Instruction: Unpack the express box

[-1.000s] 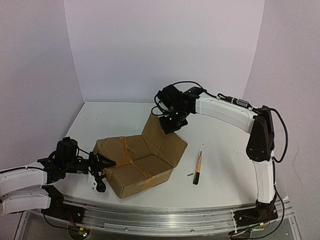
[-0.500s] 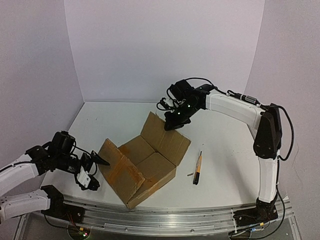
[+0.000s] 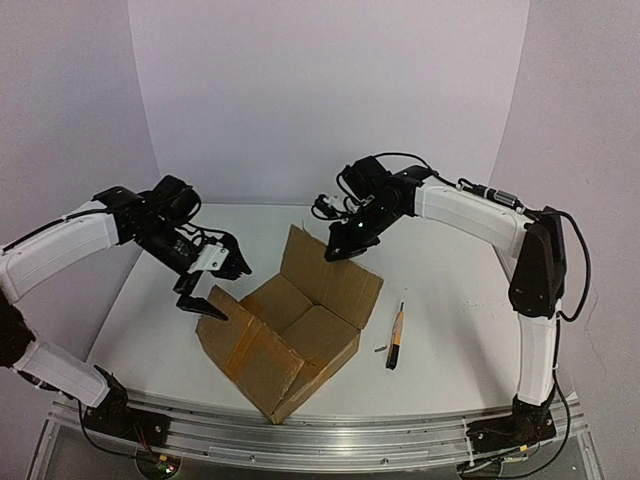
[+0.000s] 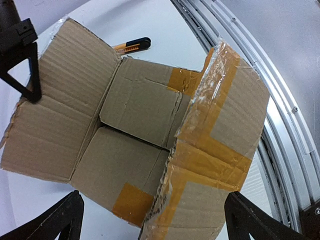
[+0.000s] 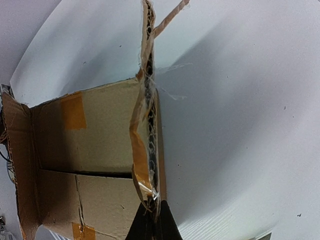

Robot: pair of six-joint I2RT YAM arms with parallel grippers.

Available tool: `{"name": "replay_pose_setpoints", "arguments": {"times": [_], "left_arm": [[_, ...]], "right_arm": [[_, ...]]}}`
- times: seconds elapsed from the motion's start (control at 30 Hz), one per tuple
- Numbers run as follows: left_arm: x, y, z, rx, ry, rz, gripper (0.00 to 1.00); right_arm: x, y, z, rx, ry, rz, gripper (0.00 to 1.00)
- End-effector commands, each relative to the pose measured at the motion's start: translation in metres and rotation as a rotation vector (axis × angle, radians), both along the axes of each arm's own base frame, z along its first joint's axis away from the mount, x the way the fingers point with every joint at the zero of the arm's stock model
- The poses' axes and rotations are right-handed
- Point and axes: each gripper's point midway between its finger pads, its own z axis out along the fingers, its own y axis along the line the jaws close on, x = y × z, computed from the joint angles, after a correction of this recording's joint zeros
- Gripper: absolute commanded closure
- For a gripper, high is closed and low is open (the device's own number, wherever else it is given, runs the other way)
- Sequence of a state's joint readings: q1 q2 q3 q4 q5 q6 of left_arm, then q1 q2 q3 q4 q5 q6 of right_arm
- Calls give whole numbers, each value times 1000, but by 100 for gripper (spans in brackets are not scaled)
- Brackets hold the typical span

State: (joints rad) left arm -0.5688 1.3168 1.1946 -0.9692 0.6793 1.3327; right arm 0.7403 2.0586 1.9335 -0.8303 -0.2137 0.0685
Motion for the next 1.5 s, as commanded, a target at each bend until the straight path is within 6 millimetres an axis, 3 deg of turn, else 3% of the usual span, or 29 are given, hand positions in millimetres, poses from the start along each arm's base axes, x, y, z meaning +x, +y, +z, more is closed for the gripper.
{"name": "replay_pose_setpoints", "arguments": {"times": [0.0,0.23,0.3,0.37,0.57,0.63,0.8,0.97,1.03,1.1,1.17,1.27,1.37,1.47], "left_arm": [[-15,-28,-14,108,142,-17,0],[-12,-30,-66,302,248,-26,1],[-11,-30,-73,332,254,-25,9],[-13,-30,-78,355,256,-33,22],[-23,-15,-59,320,146,-71,88],[-31,-4,-51,291,58,-94,99],[-36,16,-37,144,-255,-84,100],[-57,43,-59,60,-505,-126,100],[-59,50,-70,49,-578,-122,100],[-56,54,-81,55,-619,-103,100],[-53,58,-89,65,-641,-84,100],[-38,58,-94,79,-677,-18,100],[-19,57,-93,88,-724,60,100],[-1,57,-99,117,-759,128,100]], "right_arm": [[-12,-2,19,20,6,36,100],[-1,-5,18,-3,-26,-10,100],[3,-6,18,-12,-35,-35,100],[11,-12,15,-39,-53,-78,100],[39,-53,1,-93,-28,-263,100],[46,-66,-4,-83,0,-300,100],[61,-86,-22,-9,104,-355,100],[89,-86,-45,96,199,-376,100],[102,-87,-55,103,223,-415,94],[112,-87,-57,110,225,-452,78],[127,-81,-38,155,202,-495,59],[142,-88,-1,183,119,-578,46],[145,-114,48,180,-18,-686,31],[133,-150,78,136,-127,-804,14]]}}
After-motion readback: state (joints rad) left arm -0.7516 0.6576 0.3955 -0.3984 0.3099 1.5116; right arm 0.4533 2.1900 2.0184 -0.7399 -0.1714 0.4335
